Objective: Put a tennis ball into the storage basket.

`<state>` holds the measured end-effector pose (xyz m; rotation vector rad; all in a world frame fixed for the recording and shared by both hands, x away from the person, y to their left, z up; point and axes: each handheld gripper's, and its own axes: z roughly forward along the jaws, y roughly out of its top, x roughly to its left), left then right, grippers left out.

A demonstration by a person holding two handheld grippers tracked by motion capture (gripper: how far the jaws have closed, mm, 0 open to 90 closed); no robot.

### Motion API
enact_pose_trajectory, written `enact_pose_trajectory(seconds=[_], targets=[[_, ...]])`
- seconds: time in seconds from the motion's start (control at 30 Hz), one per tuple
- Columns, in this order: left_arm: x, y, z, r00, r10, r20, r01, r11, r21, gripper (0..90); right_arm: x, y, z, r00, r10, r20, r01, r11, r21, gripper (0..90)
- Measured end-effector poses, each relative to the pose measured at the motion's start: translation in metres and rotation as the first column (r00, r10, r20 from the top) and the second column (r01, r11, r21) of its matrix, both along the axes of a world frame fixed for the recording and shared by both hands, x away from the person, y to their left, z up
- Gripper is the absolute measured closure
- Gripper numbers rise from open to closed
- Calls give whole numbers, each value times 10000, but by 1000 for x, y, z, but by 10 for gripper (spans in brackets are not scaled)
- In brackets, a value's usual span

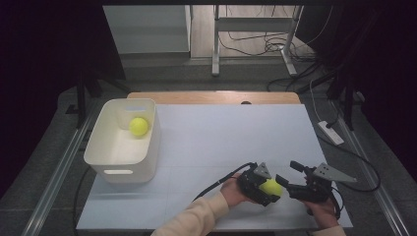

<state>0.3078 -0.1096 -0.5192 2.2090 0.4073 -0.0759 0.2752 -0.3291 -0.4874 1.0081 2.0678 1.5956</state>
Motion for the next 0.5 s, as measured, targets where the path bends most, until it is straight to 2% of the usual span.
enact_pose_trajectory(seconds=[0.2,0.5], targets=[[1,7,6,10000,60,-6,-60,9995,-311,268,0,0,0,10000,-14,22,14,10000,-2,159],[0,20,11,9997,242,-32,-243,9981,-559,268,0,0,0,10000,-21,34,21,10000,-24,159]])
